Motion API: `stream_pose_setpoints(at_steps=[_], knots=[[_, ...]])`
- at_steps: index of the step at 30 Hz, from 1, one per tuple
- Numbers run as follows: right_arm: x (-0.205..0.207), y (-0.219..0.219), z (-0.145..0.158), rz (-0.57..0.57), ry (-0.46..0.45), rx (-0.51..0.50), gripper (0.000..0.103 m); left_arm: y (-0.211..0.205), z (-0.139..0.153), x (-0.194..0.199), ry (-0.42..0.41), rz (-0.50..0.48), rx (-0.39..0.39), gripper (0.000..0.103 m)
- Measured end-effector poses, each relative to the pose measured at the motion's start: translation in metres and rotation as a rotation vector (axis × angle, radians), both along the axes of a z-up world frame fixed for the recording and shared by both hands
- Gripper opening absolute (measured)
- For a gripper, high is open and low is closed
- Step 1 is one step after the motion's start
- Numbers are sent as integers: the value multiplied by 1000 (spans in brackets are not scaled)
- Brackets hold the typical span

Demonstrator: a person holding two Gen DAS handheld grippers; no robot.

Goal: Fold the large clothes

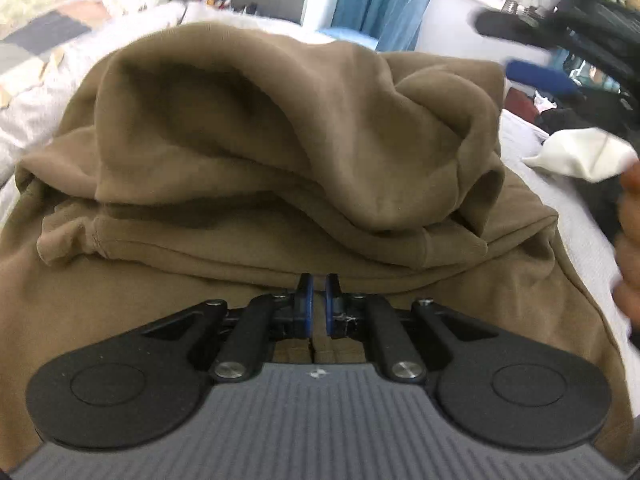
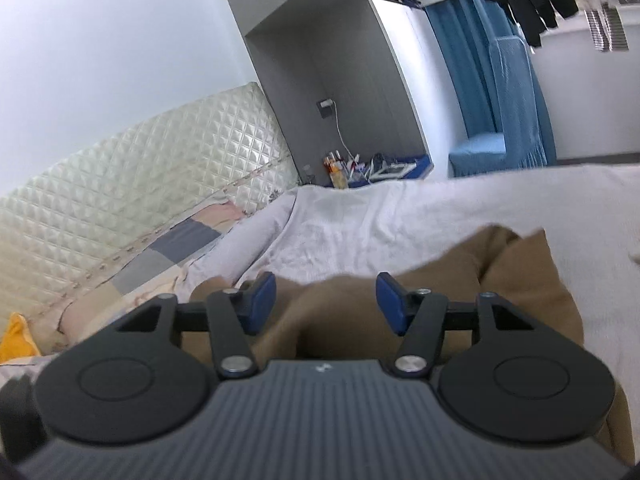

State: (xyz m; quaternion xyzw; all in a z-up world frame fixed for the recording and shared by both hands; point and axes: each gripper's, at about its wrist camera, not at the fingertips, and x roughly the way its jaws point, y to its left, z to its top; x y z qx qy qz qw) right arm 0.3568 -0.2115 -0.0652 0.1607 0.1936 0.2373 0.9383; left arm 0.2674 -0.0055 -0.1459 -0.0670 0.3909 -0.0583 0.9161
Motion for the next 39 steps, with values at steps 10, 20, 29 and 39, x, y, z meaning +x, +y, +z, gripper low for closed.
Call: stream_pose_setpoints(at_steps=[10, 20, 29, 39], knots=[[37, 31, -52, 59, 188, -67, 46, 25, 39, -24, -234, -63, -134, 8], [28, 46, -72, 37, 189, -133, 47, 49, 44, 33, -286, 46, -135, 8], [23, 64, -71, 23, 147, -233, 47, 58, 7, 63, -181, 90, -46, 8], [28, 65, -93, 4, 128, -234, 48, 62, -17, 81, -135, 100, -24, 7]])
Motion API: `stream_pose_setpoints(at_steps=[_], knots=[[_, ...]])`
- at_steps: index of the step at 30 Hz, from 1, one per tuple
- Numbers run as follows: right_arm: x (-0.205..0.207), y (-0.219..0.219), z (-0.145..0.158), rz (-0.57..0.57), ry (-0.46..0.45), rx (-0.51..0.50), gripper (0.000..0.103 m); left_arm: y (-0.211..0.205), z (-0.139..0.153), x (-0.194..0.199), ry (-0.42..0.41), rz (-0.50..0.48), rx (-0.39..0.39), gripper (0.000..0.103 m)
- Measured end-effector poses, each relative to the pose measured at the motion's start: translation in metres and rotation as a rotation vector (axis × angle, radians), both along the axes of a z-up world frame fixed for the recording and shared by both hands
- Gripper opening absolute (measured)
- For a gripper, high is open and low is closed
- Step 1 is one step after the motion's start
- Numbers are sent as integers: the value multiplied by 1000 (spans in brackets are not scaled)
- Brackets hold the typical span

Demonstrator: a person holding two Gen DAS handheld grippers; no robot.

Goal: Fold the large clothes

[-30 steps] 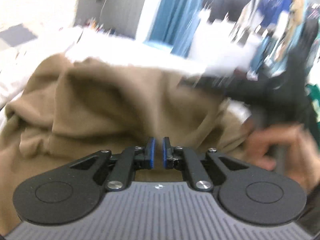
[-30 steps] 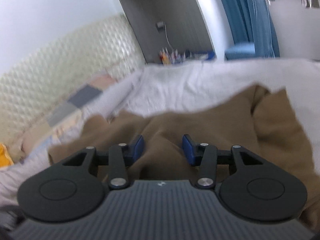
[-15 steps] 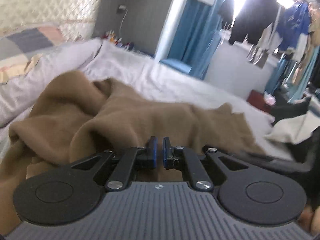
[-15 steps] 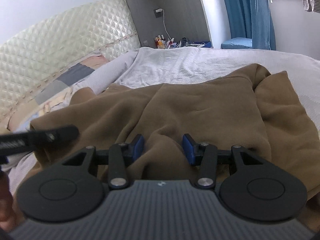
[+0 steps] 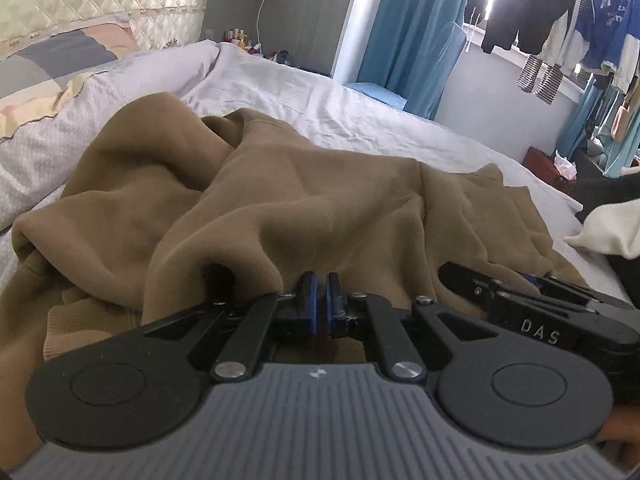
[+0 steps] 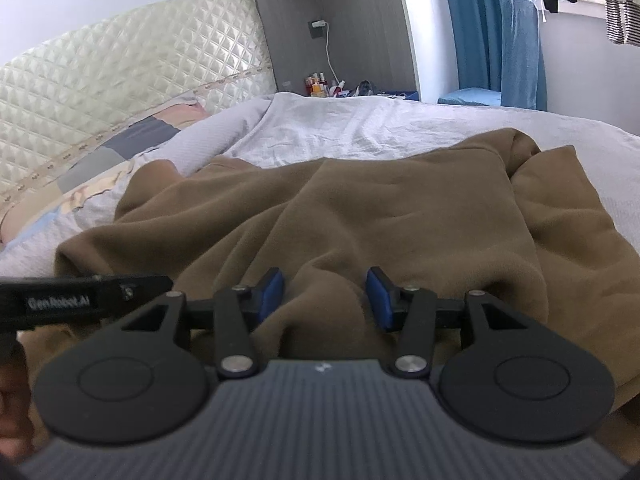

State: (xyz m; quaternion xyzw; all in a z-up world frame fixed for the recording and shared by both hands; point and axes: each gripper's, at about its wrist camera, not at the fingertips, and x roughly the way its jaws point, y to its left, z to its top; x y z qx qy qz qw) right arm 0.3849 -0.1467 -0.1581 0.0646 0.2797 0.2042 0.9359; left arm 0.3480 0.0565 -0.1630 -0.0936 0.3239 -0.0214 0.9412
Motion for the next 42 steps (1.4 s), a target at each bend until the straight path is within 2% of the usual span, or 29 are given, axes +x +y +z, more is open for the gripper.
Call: stream_pose_setpoints(at_steps=[8, 11, 13, 14, 15, 18, 21, 25, 28, 32, 36, 40, 42], knots=[[2, 5, -4, -3, -29, -22, 50, -6, -8, 2, -13, 29, 23, 7], [0, 1, 2, -13, -15, 16, 52, -6, -3, -6, -47, 29, 16, 8], [-11, -8, 13, -41, -34, 82, 53, -3, 6, -14, -53, 34, -13, 9], [-18, -13, 19, -56, -40, 104, 53, -1, 11, -20, -54, 41, -27, 13], [-26, -18, 26, -72, -45, 116, 53, 1, 15, -26, -56, 51, -38, 21], [-48, -30, 46, -89, -42, 108, 55, 6, 28, -53, -73, 57, -68, 37], [-68, -43, 62, -94, -4, 103, 55, 6, 36, -81, -70, 103, -54, 42], [-91, -67, 69, -109, 127, 138, 55, 3, 42, -112, -58, 99, -89, 42], [-106, -85, 77, -112, 215, 99, 55, 5, 46, -137, -46, 105, -112, 42], [-126, -115, 83, -61, 350, 51, 55, 5, 56, -161, -10, 38, -101, 42], [-137, -151, 87, -57, 474, -31, 55, 28, 70, -179, 72, 45, -151, 42], [-138, -178, 74, -88, 605, -9, 57, 61, 78, -204, 178, 87, -167, 43], [-135, -185, 62, -95, 679, 29, 58, 80, 81, -216, 229, 136, -178, 49]])
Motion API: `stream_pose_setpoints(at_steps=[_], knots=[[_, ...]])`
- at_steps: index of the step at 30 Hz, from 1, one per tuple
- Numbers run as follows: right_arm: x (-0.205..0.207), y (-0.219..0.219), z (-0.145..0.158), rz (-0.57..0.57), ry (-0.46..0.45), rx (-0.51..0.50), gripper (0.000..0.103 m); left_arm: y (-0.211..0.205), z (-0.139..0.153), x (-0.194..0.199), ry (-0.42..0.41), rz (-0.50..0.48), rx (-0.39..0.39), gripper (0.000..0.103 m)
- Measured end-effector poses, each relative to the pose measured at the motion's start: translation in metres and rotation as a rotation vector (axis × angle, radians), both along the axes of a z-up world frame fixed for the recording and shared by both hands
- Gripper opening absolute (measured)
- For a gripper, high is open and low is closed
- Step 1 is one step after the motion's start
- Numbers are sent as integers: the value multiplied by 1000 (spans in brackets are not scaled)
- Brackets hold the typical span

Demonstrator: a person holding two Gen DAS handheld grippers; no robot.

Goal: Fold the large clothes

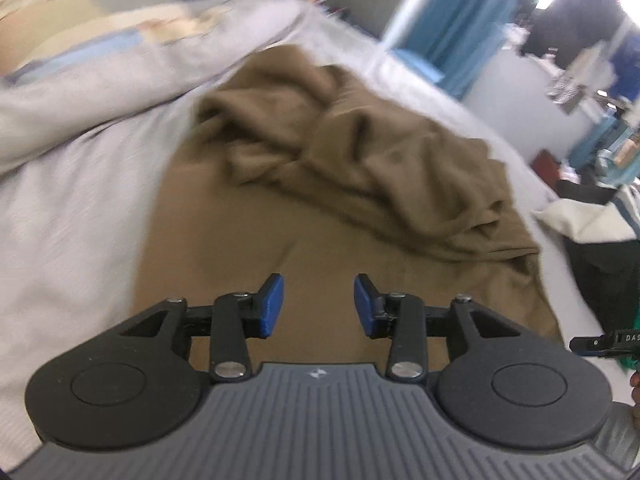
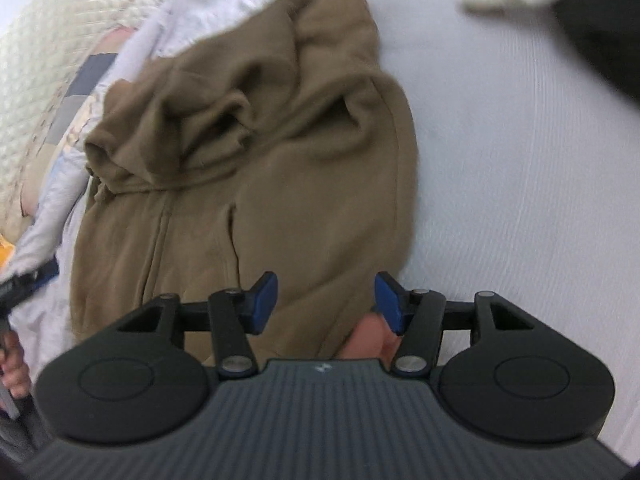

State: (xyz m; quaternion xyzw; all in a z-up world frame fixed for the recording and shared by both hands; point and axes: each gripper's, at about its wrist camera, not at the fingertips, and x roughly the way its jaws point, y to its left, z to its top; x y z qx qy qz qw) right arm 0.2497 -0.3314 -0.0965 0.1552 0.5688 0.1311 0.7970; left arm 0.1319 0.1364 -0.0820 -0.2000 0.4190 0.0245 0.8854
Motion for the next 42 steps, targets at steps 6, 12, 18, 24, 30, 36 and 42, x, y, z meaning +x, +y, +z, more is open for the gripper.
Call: stream_pose_setpoints(at_steps=[6, 12, 18, 24, 30, 36, 42], knots=[[20, 2, -20, -90, 85, 11, 67, 57, -13, -28, 170, 159, -56, 50], [32, 11, -37, -87, 133, -61, 74, 91, -36, -41, 256, 306, -76, 54], [34, 25, -43, -12, 160, -49, 76, 93, -57, -31, 324, 310, -137, 55], [26, 28, -32, 49, 74, 57, 82, 87, -60, -21, 312, 225, -169, 56], [18, 19, -20, 77, -4, 282, 82, 85, -46, -33, 117, 70, -350, 56], [12, 40, -22, 144, 50, 149, 81, 71, -50, -25, 198, 62, -310, 56], [7, 71, -48, 202, 154, -38, 80, 69, -68, -16, 362, 124, -251, 61]])
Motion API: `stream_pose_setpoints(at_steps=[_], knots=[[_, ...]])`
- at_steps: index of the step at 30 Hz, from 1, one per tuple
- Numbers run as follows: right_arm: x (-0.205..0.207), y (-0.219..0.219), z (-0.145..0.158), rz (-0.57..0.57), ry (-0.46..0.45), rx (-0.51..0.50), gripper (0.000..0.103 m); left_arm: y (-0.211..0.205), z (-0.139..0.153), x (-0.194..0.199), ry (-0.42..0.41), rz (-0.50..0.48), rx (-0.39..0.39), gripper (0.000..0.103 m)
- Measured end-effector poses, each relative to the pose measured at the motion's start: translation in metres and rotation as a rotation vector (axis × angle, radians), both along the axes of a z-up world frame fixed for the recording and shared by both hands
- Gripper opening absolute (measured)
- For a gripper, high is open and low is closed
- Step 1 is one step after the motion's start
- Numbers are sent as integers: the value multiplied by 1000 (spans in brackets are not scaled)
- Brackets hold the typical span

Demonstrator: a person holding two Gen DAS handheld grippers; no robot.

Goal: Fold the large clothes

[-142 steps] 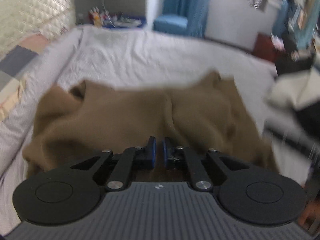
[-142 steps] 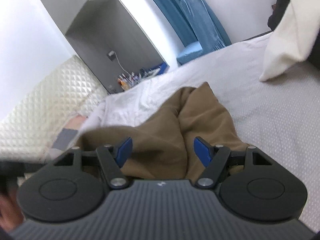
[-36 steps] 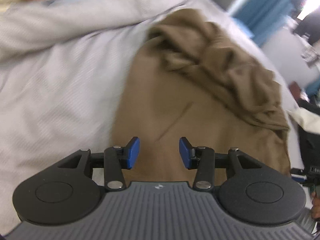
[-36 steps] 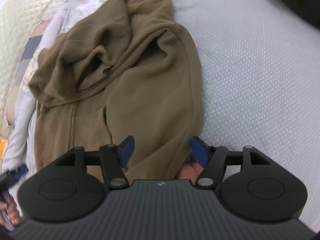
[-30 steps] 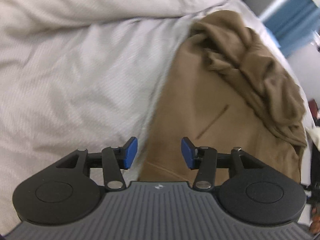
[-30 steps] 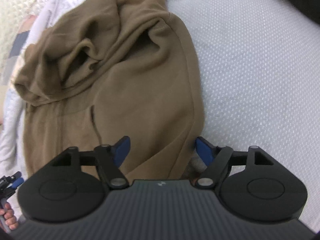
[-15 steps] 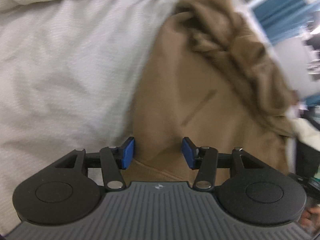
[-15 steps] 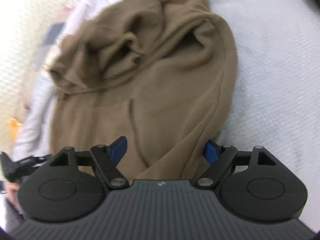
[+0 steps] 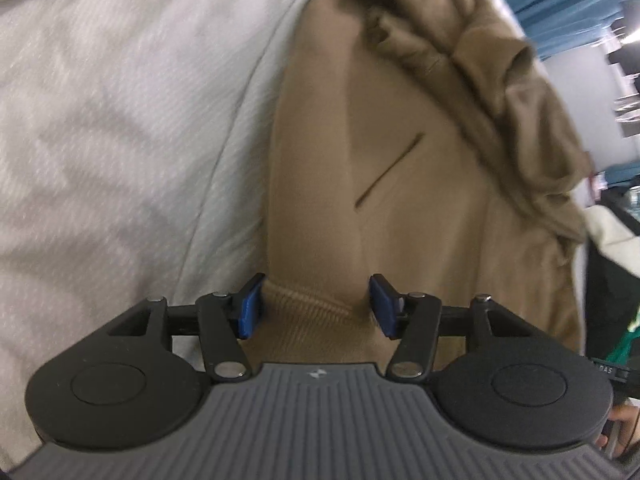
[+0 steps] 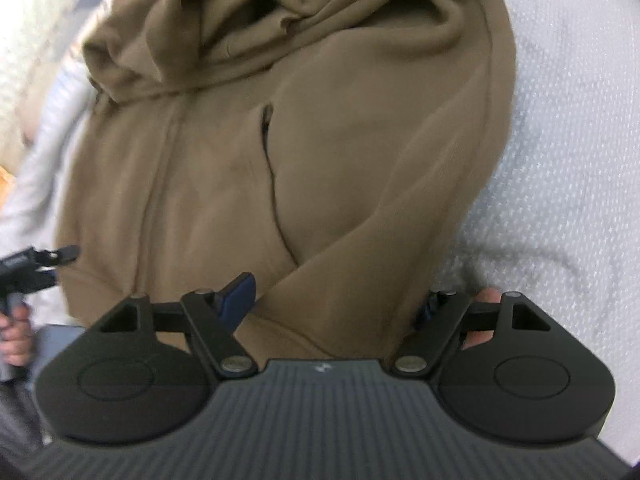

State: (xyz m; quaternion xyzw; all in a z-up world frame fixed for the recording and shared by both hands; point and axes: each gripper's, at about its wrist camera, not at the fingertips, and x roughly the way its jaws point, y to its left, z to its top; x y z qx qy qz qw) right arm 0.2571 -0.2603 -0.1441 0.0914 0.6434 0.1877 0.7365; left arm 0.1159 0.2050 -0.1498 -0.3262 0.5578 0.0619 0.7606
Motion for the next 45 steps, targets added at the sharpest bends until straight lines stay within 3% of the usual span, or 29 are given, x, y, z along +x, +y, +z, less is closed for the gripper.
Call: stream_pose_setpoints(at_steps=[4, 5, 8, 11, 12, 15, 17, 21, 26, 31, 36, 45], knots=[[-5, 17, -5, 3, -65, -52, 80, -6, -2, 5, 40, -18, 59, 62], [-8, 18, -3, 1, -91, -39, 67, -10, -3, 6, 50, -30, 74, 62], [-14, 16, 4, -13, -163, 9, 53, -24, -2, 12, 55, -65, 114, 60], [-17, 12, 11, -44, -208, 38, 35, -32, 1, 11, 30, -109, 153, 44], [-17, 8, 13, -59, -219, 55, 32, -36, 5, 11, 10, -122, 162, 33], [-20, -4, 25, -117, -267, 147, 26, -42, 16, 6, -52, -126, 177, 17], [-24, -15, 33, -153, -290, 217, 23, -35, 25, -2, -124, -94, 156, 14], [-32, -44, 57, -219, -343, 402, 19, -15, 46, -22, -239, 0, 72, 12], [-41, -62, 85, -259, -445, 593, 16, -11, 91, -35, -394, 54, 42, 10], [-45, -76, 94, -271, -501, 691, 16, -7, 120, -45, -481, 79, 3, 9], [-62, -91, 97, -267, -537, 774, 16, -13, 132, -72, -499, 58, 18, 9], [-135, -121, 110, -274, -576, 857, 16, -33, 150, -192, -589, 45, -4, 9]])
